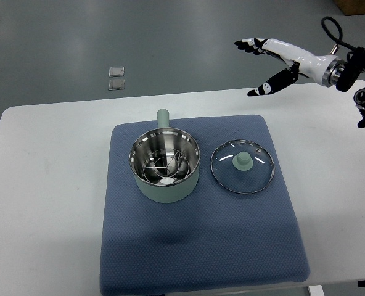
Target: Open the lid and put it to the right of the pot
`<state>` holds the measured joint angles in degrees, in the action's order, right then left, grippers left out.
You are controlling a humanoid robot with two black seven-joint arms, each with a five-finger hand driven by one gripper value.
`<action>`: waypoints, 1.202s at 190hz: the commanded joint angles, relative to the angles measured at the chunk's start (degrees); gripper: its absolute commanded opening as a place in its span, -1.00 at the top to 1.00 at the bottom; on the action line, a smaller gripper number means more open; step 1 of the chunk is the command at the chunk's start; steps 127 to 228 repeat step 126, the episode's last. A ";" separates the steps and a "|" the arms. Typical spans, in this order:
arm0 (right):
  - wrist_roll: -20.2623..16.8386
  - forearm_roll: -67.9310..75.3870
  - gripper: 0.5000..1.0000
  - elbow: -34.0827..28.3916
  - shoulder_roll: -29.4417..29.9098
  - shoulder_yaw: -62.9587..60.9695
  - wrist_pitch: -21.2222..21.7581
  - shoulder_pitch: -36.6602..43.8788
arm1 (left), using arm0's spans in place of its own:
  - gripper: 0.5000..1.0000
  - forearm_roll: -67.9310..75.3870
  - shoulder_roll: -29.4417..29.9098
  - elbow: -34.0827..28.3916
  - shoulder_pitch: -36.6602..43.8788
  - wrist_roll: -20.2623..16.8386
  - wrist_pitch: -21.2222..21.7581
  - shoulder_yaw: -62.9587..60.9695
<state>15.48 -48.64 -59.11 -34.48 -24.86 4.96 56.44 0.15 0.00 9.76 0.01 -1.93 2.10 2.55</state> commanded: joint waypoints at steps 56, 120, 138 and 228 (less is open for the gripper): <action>-3.53 45.65 -0.71 11.55 8.81 -1.16 -7.33 -8.09 | -1.00 -0.06 0.00 0.00 -0.01 0.00 0.01 0.00; -3.09 45.65 -0.72 13.05 12.42 -1.60 -6.72 -11.52 | -1.00 -0.06 0.00 0.00 -0.01 0.00 0.01 0.00; -3.09 45.65 -0.72 13.23 12.42 -1.69 -6.98 -11.52 | -1.00 -0.06 0.00 0.00 -0.01 0.00 0.01 0.00; -3.09 45.65 -0.72 13.23 12.42 -1.69 -6.98 -11.52 | -1.00 -0.06 0.00 0.00 -0.01 0.00 0.01 0.00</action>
